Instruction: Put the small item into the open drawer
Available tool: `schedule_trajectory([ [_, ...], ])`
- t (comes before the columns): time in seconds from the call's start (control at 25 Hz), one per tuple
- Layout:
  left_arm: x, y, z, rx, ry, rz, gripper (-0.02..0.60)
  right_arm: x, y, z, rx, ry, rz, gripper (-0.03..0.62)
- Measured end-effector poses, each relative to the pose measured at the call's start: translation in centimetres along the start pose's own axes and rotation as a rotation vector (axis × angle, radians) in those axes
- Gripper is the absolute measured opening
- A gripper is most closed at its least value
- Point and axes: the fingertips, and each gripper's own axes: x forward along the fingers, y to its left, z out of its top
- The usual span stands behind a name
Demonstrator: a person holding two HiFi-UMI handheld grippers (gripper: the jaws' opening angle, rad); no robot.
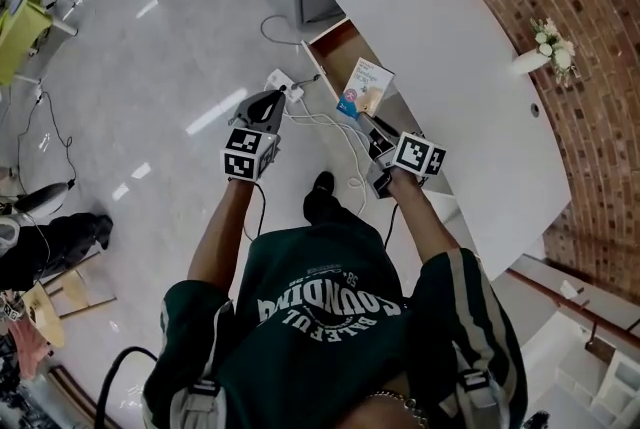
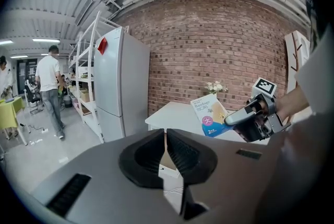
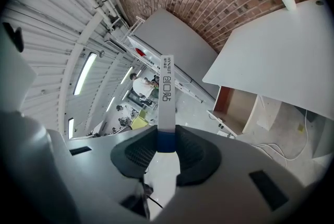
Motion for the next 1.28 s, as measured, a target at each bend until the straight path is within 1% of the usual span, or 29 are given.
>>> schedule_trajectory([
  [0.32,4.2,2.0,1.1,0.007,0.01,-0.023,0.028,2.4,-1.3,3.3,0.015,-0.028,-0.019,0.11],
  [0.52,5.4,2.0,0.1,-0.01,0.035,-0.035,0.028,3.0,-2.4,2.9,0.046,-0.025,-0.038,0.11],
  [0.72,6.7,3.0,1.3,0.0,0.022,-0.047,0.028,4.6,-2.4,4.4,0.051,-0.043,-0.049,0.11],
  [0.88,7.7,4.2,1.2,-0.004,0.028,-0.053,0.028,5.9,-2.8,4.6,0.058,-0.045,-0.067,0.11],
  [1.28,13.3,8.3,1.8,-0.016,0.034,-0.124,0.025,11.2,-4.4,7.0,0.088,-0.063,-0.139,0.11],
])
